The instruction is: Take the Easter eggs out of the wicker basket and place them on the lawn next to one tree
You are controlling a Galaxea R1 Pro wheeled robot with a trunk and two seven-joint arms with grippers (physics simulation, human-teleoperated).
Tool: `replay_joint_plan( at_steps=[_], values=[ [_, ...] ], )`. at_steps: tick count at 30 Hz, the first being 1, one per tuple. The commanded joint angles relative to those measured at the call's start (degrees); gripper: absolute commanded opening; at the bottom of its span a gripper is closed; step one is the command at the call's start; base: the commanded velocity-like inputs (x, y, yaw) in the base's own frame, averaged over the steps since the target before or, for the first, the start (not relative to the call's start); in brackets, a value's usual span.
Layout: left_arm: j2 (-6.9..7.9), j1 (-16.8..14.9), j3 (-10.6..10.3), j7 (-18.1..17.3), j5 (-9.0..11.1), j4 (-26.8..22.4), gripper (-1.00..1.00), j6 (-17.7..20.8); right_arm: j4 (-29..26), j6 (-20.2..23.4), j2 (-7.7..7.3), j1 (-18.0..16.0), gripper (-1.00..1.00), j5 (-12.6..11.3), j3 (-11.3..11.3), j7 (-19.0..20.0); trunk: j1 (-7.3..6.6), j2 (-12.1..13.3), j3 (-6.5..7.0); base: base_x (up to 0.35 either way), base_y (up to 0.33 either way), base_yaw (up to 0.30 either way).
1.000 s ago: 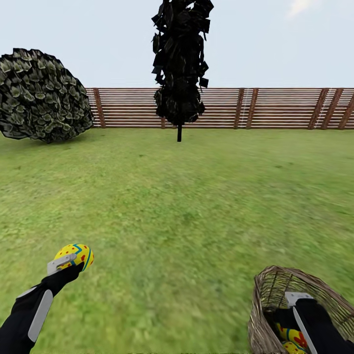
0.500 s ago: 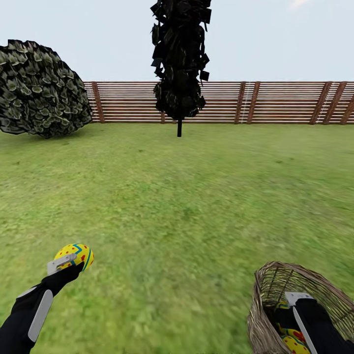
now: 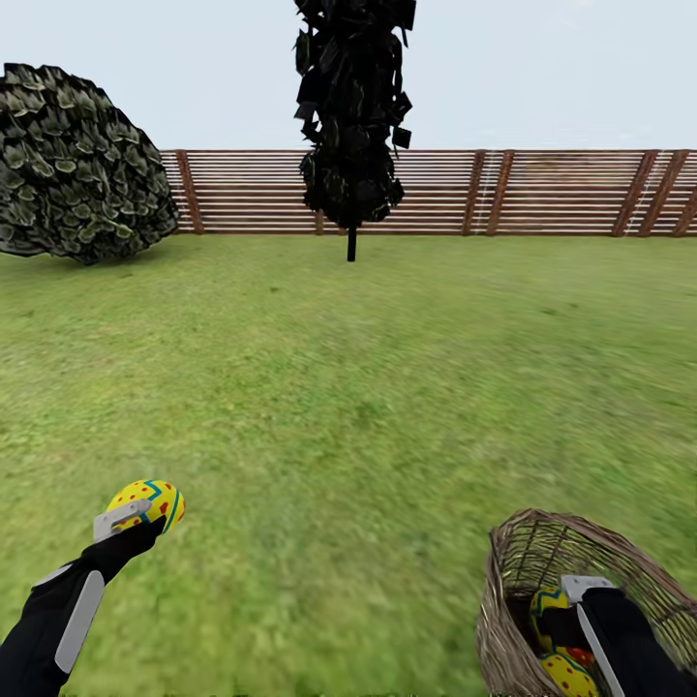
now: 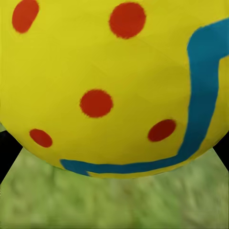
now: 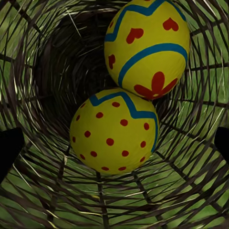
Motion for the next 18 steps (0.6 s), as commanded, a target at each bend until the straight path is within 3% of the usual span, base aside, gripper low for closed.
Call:
replay_joint_plan(
  at_steps=[1,18],
  values=[
    [-0.02,-0.04,0.13,-0.22,0.3,-0.06,-1.0,0.36,-0.09,0.25,0.0,-0.03,1.0,0.51,-0.04,0.37,0.01,-0.04,-0.28,0.0,0.0,0.0],
    [-0.02,-0.04,0.13,-0.22,0.32,-0.06,-1.0,0.37,0.21,0.25,0.24,-0.03,1.0,0.6,0.04,0.3,0.45,-0.27,-4.05,0.0,0.0,0.0]
  ],
)
